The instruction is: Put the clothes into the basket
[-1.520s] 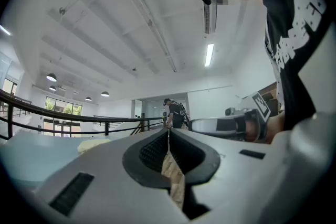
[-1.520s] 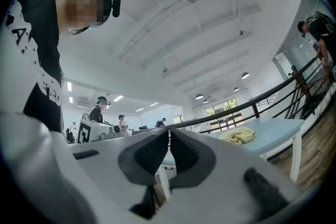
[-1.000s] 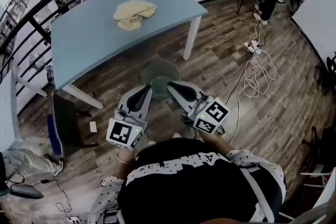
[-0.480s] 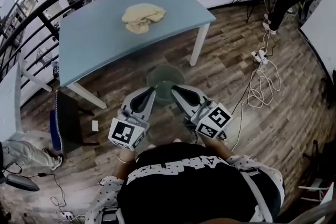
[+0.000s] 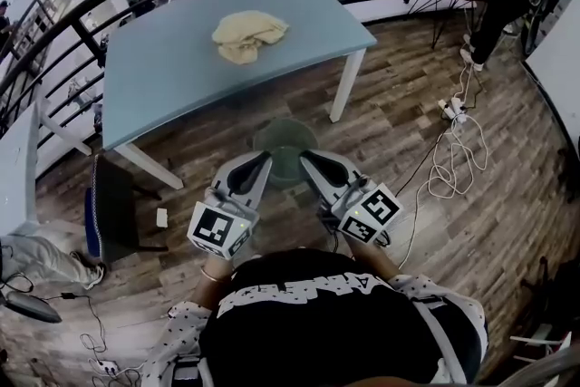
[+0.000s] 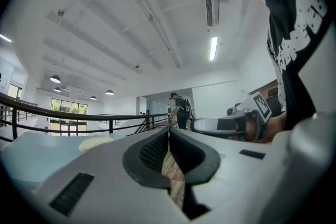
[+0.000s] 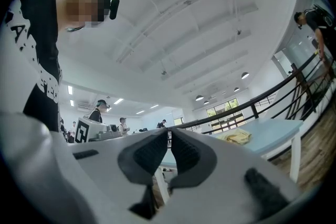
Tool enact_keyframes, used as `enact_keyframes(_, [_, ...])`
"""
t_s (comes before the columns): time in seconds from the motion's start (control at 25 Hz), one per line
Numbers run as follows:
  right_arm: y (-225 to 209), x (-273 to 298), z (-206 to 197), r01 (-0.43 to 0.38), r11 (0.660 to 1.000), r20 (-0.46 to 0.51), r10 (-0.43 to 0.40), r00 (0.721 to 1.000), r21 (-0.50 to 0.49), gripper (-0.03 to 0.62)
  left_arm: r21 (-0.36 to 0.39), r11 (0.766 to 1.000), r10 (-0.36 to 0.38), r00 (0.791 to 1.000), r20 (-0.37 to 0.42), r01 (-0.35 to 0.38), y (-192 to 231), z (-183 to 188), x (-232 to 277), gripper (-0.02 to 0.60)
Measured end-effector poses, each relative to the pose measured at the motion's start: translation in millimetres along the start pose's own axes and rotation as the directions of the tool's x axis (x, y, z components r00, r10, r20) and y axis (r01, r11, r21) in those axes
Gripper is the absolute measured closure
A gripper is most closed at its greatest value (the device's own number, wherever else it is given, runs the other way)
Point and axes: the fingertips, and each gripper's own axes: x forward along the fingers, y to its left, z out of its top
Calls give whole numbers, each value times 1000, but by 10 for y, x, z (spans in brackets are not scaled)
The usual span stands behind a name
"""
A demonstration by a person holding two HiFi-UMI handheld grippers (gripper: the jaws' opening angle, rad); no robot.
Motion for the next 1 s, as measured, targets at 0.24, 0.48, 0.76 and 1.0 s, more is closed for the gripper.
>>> enact_keyframes(0.24, [-84, -65, -17, -13, 1000, 0, 13, 1000, 15, 560, -1, 1000, 20, 1000, -5, -20, -24, -21, 88, 563])
enact_keyframes(0.48, [-143, -145, -26, -24, 999, -8, 24, 1000, 25, 559, 3, 999, 37, 999, -18, -37, -69, -47, 136, 563])
enact_keyframes(0.76, [-260, -182, -86, -2, 999, -9, 2, 1000, 43, 559, 1, 1000, 28, 999, -28, -28, -65, -103, 218, 563])
enact_keyframes(1.0, [-445, -99, -59, 16, 1000, -13, -16, 1000, 24, 559, -1, 1000, -5, 1000, -19, 5, 57, -145, 461, 563])
